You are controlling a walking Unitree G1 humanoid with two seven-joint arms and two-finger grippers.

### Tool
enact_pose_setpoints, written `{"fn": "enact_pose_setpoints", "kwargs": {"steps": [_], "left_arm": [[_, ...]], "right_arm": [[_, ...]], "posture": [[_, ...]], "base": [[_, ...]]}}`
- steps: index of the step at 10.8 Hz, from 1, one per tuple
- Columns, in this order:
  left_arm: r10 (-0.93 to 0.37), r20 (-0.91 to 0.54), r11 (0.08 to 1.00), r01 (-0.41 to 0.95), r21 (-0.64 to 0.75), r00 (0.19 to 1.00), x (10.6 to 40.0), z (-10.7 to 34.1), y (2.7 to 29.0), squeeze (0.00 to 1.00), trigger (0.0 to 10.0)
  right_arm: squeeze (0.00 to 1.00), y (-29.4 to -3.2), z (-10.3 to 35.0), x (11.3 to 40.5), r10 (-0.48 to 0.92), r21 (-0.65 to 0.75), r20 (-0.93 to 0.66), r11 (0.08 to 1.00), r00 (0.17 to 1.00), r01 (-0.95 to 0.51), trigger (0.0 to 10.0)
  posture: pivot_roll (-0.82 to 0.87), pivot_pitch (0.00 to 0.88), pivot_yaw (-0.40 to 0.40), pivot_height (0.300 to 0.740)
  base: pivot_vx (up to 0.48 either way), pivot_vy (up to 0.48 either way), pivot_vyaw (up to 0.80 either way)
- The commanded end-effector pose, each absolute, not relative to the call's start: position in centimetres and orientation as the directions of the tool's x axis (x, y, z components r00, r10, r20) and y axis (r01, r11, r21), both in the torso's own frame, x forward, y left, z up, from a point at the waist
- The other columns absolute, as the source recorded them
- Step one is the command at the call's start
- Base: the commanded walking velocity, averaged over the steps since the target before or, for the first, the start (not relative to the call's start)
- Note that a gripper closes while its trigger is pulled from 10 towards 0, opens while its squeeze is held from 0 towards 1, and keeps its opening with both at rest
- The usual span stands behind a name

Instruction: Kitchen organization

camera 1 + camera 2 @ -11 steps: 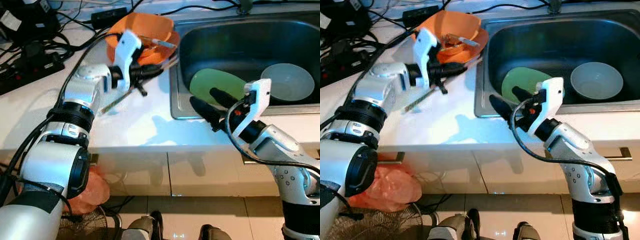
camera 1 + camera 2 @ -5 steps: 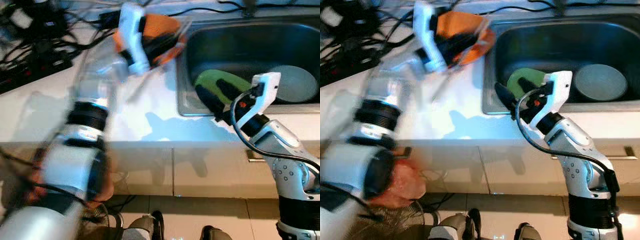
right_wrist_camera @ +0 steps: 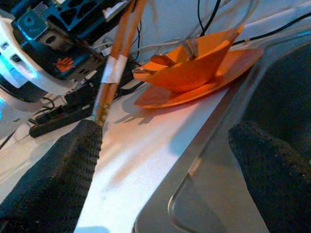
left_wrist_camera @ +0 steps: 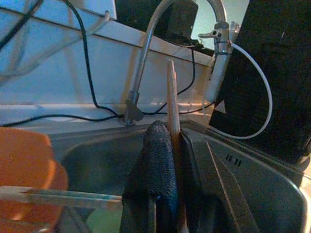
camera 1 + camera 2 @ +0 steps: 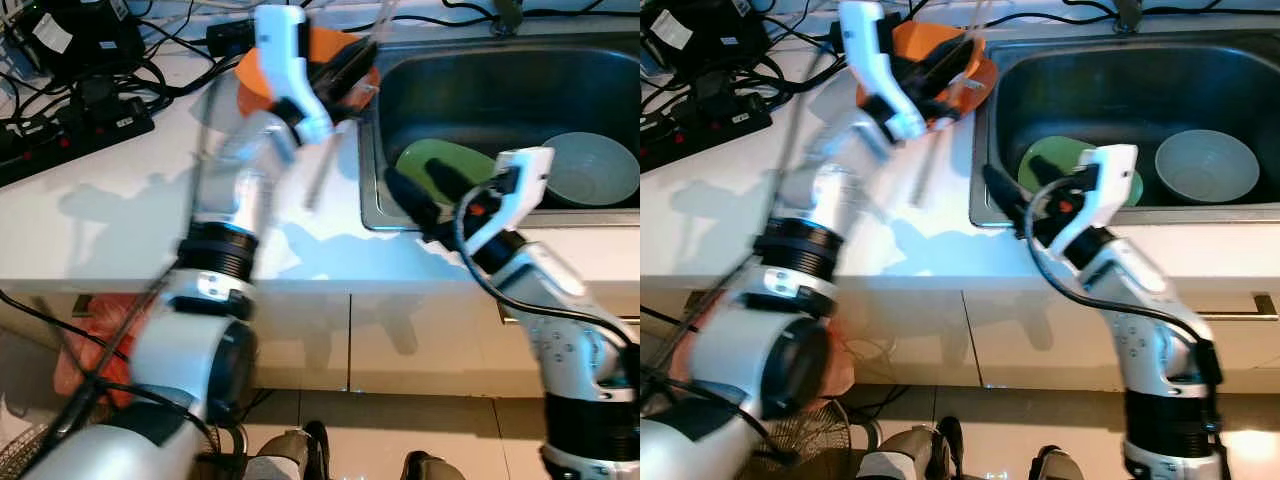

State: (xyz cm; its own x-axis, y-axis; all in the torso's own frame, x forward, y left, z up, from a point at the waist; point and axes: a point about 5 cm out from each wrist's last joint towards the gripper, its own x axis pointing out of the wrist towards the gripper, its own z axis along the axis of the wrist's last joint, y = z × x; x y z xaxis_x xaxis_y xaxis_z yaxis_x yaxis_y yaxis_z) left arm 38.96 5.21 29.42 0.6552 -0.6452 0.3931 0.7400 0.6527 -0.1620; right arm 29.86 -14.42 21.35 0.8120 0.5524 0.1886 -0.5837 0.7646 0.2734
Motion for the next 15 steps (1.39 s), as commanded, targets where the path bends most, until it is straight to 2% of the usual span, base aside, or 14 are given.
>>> {"fn": "enact_pose_setpoints", "kwargs": {"steps": [1, 2, 7, 12, 13, 14, 15], "left_arm": [[-0.610, 0.413, 0.667, 0.720, -0.193, 0.676, 39.0, 29.6, 5.4, 0.00, 0.0], [-0.599, 0.429, 0.656, 0.722, -0.221, 0.676, 38.9, 29.7, 4.8, 0.00, 0.0], [-0.581, 0.465, 0.587, 0.740, -0.329, 0.668, 38.1, 30.5, 2.2, 0.00, 0.0], [-0.558, 0.461, 0.549, 0.724, -0.418, 0.690, 37.7, 30.7, 1.8, 0.00, 0.0], [-0.565, 0.461, 0.542, 0.729, -0.418, 0.684, 37.3, 30.6, 1.5, 0.00, 0.0], [-0.570, 0.456, 0.539, 0.730, -0.420, 0.683, 37.2, 30.4, 1.4, 0.00, 0.0], [-0.577, 0.449, 0.534, 0.731, -0.425, 0.682, 37.0, 30.2, 1.2, 0.00, 0.0]], "right_arm": [[0.30, -13.6, 21.4, 29.9, 0.565, 0.284, 0.199, 0.749, 0.801, -0.599, 10.0], [0.00, -13.0, 21.0, 29.6, 0.587, 0.296, 0.188, 0.730, 0.787, -0.616, 10.0], [0.00, -12.0, 20.4, 30.4, 0.609, 0.396, 0.190, 0.670, 0.770, -0.628, 10.0], [0.00, -11.0, 21.1, 31.4, 0.610, 0.440, 0.255, 0.618, 0.750, -0.652, 10.0], [0.00, -10.7, 21.3, 31.7, 0.610, 0.445, 0.267, 0.609, 0.746, -0.657, 9.4], [0.00, -10.7, 21.4, 31.8, 0.608, 0.448, 0.274, 0.605, 0.745, -0.658, 2.2], [0.00, -10.7, 21.5, 32.0, 0.605, 0.451, 0.278, 0.603, 0.746, -0.658, 0.0]], "posture": [[0.00, 0.163, 0.149, 0.740], [0.00, 0.165, 0.143, 0.740], [0.01, 0.181, 0.146, 0.740], [0.01, 0.187, 0.148, 0.740], [0.01, 0.187, 0.148, 0.740], [0.02, 0.187, 0.143, 0.740], [0.02, 0.188, 0.142, 0.740]], "base": [[0.000, 0.000, 0.00], [0.000, 0.000, 0.00], [0.000, 0.000, 0.00], [0.000, 0.000, 0.00], [0.000, 0.000, 0.00], [0.000, 0.000, 0.00], [0.000, 0.000, 0.00]]}}
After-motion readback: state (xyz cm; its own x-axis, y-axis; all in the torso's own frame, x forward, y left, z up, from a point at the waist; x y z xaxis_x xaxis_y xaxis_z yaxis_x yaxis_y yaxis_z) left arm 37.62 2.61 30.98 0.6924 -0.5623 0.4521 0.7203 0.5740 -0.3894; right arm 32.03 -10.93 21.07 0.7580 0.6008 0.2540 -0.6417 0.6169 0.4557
